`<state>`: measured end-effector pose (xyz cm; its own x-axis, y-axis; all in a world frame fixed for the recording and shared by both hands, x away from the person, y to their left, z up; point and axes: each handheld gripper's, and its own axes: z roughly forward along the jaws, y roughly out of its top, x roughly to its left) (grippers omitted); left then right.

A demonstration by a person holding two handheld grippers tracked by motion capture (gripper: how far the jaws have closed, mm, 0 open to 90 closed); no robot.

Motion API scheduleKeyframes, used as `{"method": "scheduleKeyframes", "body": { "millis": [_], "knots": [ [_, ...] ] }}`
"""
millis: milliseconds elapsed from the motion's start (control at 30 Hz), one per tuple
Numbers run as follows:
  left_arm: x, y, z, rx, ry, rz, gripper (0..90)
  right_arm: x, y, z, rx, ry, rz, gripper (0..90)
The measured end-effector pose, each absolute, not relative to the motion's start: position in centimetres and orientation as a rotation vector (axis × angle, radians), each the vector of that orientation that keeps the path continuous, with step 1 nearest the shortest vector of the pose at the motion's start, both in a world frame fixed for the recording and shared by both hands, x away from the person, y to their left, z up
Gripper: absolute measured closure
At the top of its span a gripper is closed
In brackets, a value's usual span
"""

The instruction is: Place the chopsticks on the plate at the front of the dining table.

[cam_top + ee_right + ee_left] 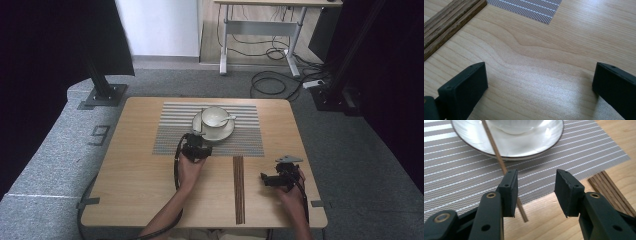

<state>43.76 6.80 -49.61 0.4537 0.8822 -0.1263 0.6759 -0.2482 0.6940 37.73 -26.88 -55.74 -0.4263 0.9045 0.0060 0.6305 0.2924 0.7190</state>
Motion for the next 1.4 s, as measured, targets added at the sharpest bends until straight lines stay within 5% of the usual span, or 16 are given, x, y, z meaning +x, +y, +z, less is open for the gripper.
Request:
{"method": "scheduleKeyframes", "body": {
  "millis": [1400],
  "knots": [
    [40.5, 3.2, -50.7, 2.106, 1.153, 0.255, 50.5, 37.7, -26.9, -55.7, 1.374, 2.164, 0.923, 0.0]
  ]
}}
